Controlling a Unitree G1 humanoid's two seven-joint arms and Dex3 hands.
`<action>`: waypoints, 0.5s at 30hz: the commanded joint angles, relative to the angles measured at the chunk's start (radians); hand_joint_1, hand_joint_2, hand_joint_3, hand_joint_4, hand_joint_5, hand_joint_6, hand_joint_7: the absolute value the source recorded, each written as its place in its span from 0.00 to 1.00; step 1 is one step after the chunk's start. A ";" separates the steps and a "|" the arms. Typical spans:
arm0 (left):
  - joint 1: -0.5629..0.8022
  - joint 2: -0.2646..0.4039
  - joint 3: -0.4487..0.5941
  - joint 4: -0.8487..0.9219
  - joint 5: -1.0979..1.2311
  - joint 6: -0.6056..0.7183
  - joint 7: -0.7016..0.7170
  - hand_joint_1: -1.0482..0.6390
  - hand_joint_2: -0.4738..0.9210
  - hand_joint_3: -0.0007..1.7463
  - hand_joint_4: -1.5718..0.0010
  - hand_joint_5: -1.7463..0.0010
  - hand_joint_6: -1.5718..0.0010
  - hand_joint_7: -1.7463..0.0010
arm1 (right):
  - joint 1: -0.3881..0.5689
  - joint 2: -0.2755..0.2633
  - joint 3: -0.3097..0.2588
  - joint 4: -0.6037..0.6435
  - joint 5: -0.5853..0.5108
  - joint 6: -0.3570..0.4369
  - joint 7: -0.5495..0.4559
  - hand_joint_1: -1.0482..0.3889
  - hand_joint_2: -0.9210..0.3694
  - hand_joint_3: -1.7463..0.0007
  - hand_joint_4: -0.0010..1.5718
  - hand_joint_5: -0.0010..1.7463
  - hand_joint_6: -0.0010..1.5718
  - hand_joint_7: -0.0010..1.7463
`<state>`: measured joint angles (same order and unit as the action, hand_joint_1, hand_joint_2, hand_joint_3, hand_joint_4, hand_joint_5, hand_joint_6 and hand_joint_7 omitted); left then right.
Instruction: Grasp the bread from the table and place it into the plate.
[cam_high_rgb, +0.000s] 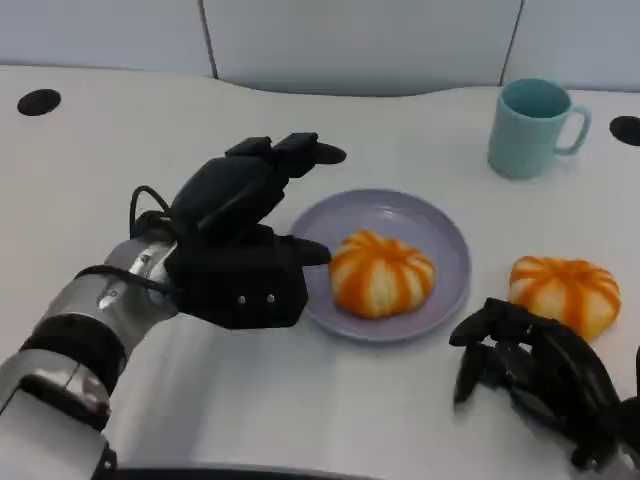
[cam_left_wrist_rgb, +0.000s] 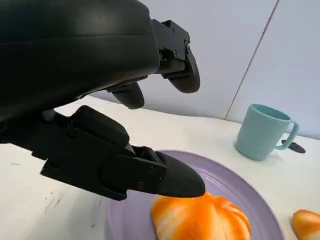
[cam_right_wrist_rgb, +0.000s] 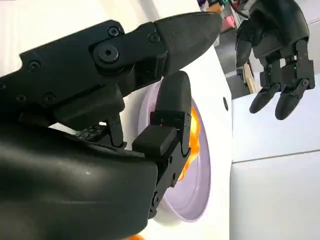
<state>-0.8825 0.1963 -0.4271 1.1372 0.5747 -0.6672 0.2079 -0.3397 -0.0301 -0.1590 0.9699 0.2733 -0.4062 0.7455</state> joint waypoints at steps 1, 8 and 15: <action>0.010 0.014 0.011 -0.011 -0.010 -0.004 -0.012 0.15 1.00 0.14 1.00 0.49 1.00 0.62 | 0.032 -0.013 -0.002 0.016 -0.009 0.027 -0.010 0.32 0.00 0.96 0.41 0.91 0.49 0.58; 0.011 0.014 0.014 -0.011 -0.009 -0.004 -0.013 0.15 1.00 0.14 1.00 0.49 1.00 0.62 | 0.033 -0.013 -0.002 0.015 -0.009 0.028 -0.011 0.32 0.00 0.96 0.41 0.91 0.49 0.58; 0.384 0.013 0.302 -0.349 -0.609 -0.084 -0.389 0.18 1.00 0.16 0.94 0.32 0.91 0.68 | 0.027 -0.013 0.000 0.020 -0.017 0.021 -0.023 0.33 0.00 0.95 0.40 0.92 0.48 0.59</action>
<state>-0.6631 0.1978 -0.2337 0.9523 0.2034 -0.7772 -0.0443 -0.3394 -0.0301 -0.1550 0.9650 0.2646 -0.4175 0.7387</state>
